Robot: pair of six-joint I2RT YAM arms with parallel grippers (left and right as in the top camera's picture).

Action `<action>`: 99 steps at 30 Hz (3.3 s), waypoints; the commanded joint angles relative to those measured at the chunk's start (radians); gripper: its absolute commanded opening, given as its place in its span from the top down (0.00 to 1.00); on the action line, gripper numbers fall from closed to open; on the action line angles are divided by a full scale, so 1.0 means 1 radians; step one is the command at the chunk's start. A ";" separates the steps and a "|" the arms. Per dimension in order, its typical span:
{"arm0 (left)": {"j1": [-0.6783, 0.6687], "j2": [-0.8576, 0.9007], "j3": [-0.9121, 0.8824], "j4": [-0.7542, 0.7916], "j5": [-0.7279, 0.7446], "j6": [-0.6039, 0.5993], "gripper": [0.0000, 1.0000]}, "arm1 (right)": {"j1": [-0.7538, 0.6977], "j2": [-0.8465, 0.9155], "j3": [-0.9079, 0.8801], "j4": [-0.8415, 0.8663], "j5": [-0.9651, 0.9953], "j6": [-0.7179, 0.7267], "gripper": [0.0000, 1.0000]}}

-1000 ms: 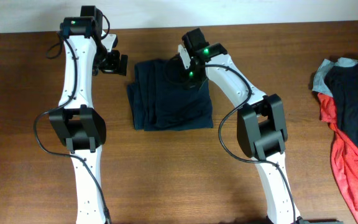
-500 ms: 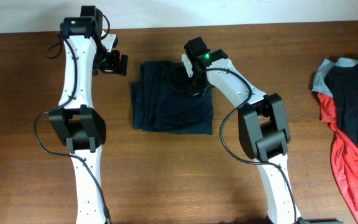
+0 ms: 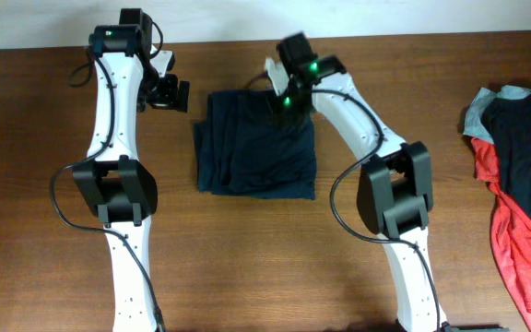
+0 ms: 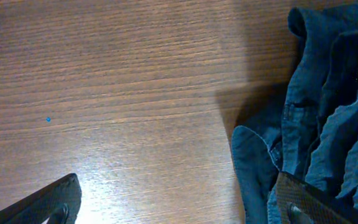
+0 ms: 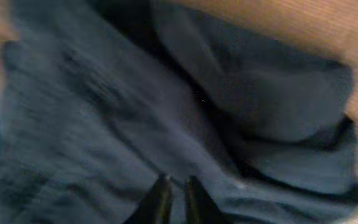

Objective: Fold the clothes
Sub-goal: 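Raise the right gripper and move it back to the right side, then grasp the folded navy shorts' left edge with the left gripper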

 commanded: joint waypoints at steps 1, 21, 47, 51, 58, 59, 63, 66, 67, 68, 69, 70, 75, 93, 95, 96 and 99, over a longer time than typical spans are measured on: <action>0.003 -0.005 0.003 0.002 -0.011 -0.013 0.01 | -0.045 -0.100 0.139 -0.083 -0.044 0.003 0.76; -0.002 -0.005 0.003 0.112 0.298 -0.013 0.01 | -0.493 -0.133 0.278 -0.563 -0.019 0.003 0.01; -0.114 0.000 -0.304 -0.065 0.297 0.051 0.01 | -0.565 -0.132 0.278 -0.563 -0.018 0.002 0.01; -0.127 0.000 -0.380 -0.013 0.297 0.051 0.01 | -0.565 -0.132 0.278 -0.563 -0.018 0.002 0.01; -0.141 0.000 -0.435 0.028 0.320 0.052 0.01 | -0.565 -0.132 0.278 -0.563 -0.018 0.002 0.01; -0.141 0.000 -0.435 0.028 0.330 0.052 0.01 | -0.565 -0.132 0.278 -0.563 -0.018 0.002 0.01; -0.141 0.000 -0.435 0.024 0.404 0.082 0.01 | -0.565 -0.132 0.278 -0.563 -0.018 0.003 0.01; -0.141 0.000 -0.435 0.029 0.406 0.082 0.01 | -0.565 -0.132 0.278 -0.563 -0.018 0.003 0.02; -0.144 0.000 -0.435 0.032 0.406 0.082 0.01 | -0.565 -0.132 0.278 -0.563 -0.018 0.002 0.01; -0.147 0.000 -0.435 0.035 0.405 0.082 0.01 | -0.565 -0.132 0.278 -0.563 -0.018 0.002 0.01; -0.151 0.000 -0.435 0.040 0.404 0.082 0.01 | -0.565 -0.132 0.278 -0.562 -0.018 0.002 0.01; -0.155 0.000 -0.435 0.044 0.402 0.082 0.01 | -0.565 -0.132 0.278 -0.563 -0.018 0.003 0.01; -0.175 0.000 -0.435 0.071 0.392 0.080 0.01 | -0.565 -0.132 0.278 -0.563 -0.018 0.002 0.01; -0.252 0.010 -0.461 0.171 0.201 -0.060 0.07 | -0.565 -0.132 0.278 -0.563 -0.018 0.002 0.01; -0.255 0.010 -0.463 0.171 0.164 -0.063 0.10 | -0.565 -0.132 0.278 -0.563 -0.018 0.003 0.01; -0.255 0.010 -0.463 0.171 0.152 -0.067 0.11 | -0.565 -0.132 0.278 -0.562 -0.018 0.002 0.02; -0.255 0.010 -0.463 0.174 0.146 -0.071 0.33 | -0.565 -0.132 0.278 -0.563 -0.018 0.002 0.01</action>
